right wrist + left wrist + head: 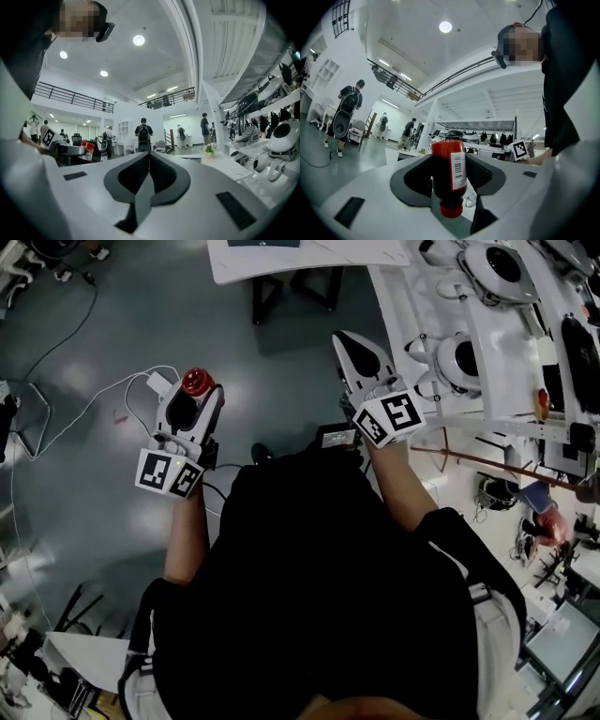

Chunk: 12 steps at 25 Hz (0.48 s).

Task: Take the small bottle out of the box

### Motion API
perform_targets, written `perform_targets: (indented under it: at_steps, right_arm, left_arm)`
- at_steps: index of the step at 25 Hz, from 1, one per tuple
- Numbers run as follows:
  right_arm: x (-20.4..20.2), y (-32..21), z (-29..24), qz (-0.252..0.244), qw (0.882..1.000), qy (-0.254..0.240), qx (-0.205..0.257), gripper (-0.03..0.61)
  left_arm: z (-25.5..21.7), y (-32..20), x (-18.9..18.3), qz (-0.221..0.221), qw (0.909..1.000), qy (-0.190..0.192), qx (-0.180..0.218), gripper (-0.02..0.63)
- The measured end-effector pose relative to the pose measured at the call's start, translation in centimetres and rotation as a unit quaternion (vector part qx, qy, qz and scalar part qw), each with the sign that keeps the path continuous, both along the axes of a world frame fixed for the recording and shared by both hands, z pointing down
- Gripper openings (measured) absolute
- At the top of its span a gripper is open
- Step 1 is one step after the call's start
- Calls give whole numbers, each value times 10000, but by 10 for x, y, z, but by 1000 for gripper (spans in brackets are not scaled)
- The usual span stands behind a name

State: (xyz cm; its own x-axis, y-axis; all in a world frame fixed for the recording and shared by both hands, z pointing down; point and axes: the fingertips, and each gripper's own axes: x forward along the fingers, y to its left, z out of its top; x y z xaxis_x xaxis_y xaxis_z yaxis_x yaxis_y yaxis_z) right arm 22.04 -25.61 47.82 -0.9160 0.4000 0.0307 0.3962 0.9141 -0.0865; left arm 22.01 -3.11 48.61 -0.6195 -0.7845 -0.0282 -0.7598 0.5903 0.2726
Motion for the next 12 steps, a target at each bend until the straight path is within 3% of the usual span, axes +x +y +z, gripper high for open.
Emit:
perform_targets:
  at_steps: [6,12]
  right_arm:
    - [-10,10,-24,-798,9963,-293,135,32]
    - [2,-45,-27,-676,9974,-262,1,32]
  left_arm:
    - [-20,-12,-2,-282,9996,-25,72,233]
    - [-42,-61,0,-188,9996,-113,195,234]
